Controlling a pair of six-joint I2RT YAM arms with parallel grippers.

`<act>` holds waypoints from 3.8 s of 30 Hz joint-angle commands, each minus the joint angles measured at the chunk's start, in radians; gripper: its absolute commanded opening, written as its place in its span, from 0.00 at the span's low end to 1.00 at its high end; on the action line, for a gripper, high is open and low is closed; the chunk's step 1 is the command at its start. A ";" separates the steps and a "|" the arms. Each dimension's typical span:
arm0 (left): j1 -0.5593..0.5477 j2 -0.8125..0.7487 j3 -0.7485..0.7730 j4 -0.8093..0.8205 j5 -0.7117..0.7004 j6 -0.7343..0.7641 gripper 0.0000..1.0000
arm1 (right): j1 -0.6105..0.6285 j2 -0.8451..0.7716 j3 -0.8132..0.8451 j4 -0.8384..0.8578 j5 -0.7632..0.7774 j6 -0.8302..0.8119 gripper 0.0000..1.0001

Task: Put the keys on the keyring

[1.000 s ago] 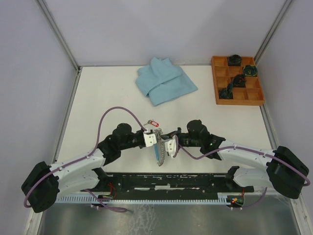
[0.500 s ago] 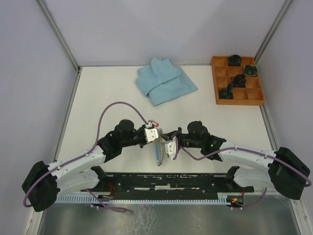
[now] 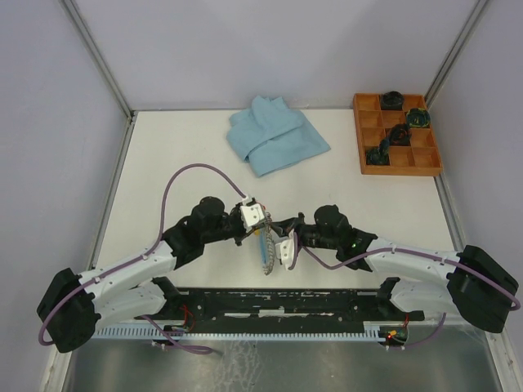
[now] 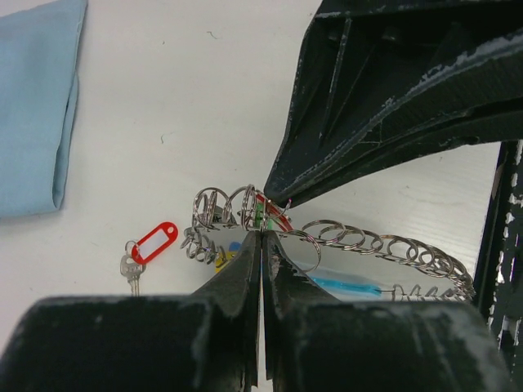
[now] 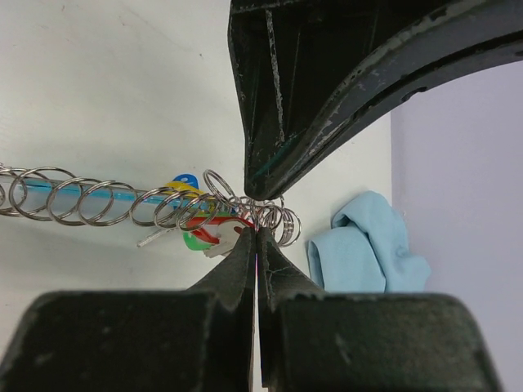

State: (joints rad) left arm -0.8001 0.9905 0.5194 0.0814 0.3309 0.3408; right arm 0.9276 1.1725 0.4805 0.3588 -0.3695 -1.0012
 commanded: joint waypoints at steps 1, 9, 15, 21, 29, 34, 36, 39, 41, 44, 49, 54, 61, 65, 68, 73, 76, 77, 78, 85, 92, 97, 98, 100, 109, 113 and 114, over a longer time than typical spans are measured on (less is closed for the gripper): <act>0.008 0.016 0.070 0.111 -0.029 -0.122 0.03 | 0.004 -0.014 -0.008 0.060 0.040 -0.015 0.01; 0.061 -0.015 -0.024 0.309 -0.012 -0.343 0.03 | 0.004 -0.004 -0.025 0.108 0.061 -0.014 0.01; 0.069 -0.065 -0.146 0.515 -0.051 -0.486 0.03 | 0.003 -0.033 -0.026 0.116 0.051 0.021 0.01; 0.069 -0.040 -0.223 0.685 -0.029 -0.554 0.03 | 0.003 -0.023 -0.019 0.118 0.045 0.037 0.01; 0.069 -0.051 -0.280 0.699 -0.003 -0.498 0.18 | 0.000 -0.056 0.027 0.012 0.037 -0.002 0.01; 0.069 -0.058 -0.279 0.645 0.011 -0.450 0.30 | -0.002 -0.072 0.061 -0.063 0.034 -0.030 0.01; 0.069 -0.057 -0.272 0.630 0.033 -0.423 0.34 | -0.005 -0.075 0.069 -0.089 0.031 -0.040 0.01; 0.068 -0.040 -0.255 0.613 0.076 -0.378 0.40 | -0.008 -0.082 0.086 -0.121 0.020 -0.057 0.01; 0.068 -0.023 -0.240 0.599 0.099 -0.337 0.42 | -0.010 -0.085 0.100 -0.152 0.015 -0.071 0.01; 0.068 0.004 -0.225 0.580 0.135 -0.265 0.43 | -0.013 -0.088 0.117 -0.190 0.009 -0.083 0.01; 0.068 0.050 -0.183 0.511 0.160 -0.142 0.44 | -0.013 -0.094 0.129 -0.222 0.000 -0.093 0.01; 0.068 0.079 -0.160 0.484 0.181 -0.050 0.43 | -0.013 -0.098 0.135 -0.235 -0.011 -0.093 0.01; 0.068 0.117 -0.143 0.491 0.236 0.022 0.33 | -0.013 -0.101 0.140 -0.240 -0.028 -0.087 0.01; 0.069 0.137 -0.131 0.500 0.244 0.029 0.31 | -0.013 -0.100 0.141 -0.240 -0.038 -0.084 0.01; 0.068 0.154 -0.119 0.503 0.246 0.027 0.31 | -0.013 -0.100 0.142 -0.241 -0.044 -0.082 0.01; 0.068 0.180 -0.103 0.508 0.251 0.019 0.30 | -0.014 -0.098 0.145 -0.241 -0.053 -0.079 0.01; 0.069 0.194 -0.095 0.503 0.253 0.017 0.23 | -0.013 -0.099 0.148 -0.248 -0.061 -0.077 0.01; 0.068 0.196 -0.095 0.501 0.255 0.017 0.18 | -0.013 -0.102 0.150 -0.252 -0.060 -0.078 0.01; 0.068 0.197 -0.096 0.497 0.254 0.017 0.10 | -0.013 -0.105 0.150 -0.256 -0.059 -0.078 0.01; 0.068 0.152 -0.116 0.494 0.133 -0.012 0.03 | -0.020 -0.153 0.117 -0.277 0.032 -0.075 0.01; 0.070 0.069 -0.168 0.570 0.087 -0.090 0.03 | -0.047 -0.171 0.055 -0.232 0.067 -0.037 0.01; 0.070 0.039 -0.184 0.619 0.092 -0.137 0.03 | -0.047 -0.144 0.043 -0.208 0.053 -0.023 0.01; 0.070 0.038 -0.187 0.631 0.094 -0.145 0.03 | -0.048 -0.140 0.041 -0.205 0.046 -0.020 0.01; 0.070 0.040 -0.190 0.654 0.106 -0.161 0.03 | -0.047 -0.126 0.042 -0.195 0.028 -0.014 0.01; 0.070 0.059 -0.186 0.655 0.104 -0.175 0.03 | -0.047 -0.172 -0.002 -0.092 0.025 0.053 0.03; 0.070 0.064 -0.179 0.635 0.102 -0.175 0.03 | -0.047 -0.175 0.002 -0.083 -0.001 0.068 0.14; 0.070 0.065 -0.179 0.631 0.101 -0.175 0.03 | -0.047 -0.171 0.002 -0.068 -0.007 0.071 0.16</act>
State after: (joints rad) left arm -0.7326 1.0576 0.3195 0.6304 0.4458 0.1921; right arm 0.8825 1.0157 0.4778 0.1974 -0.3416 -0.9684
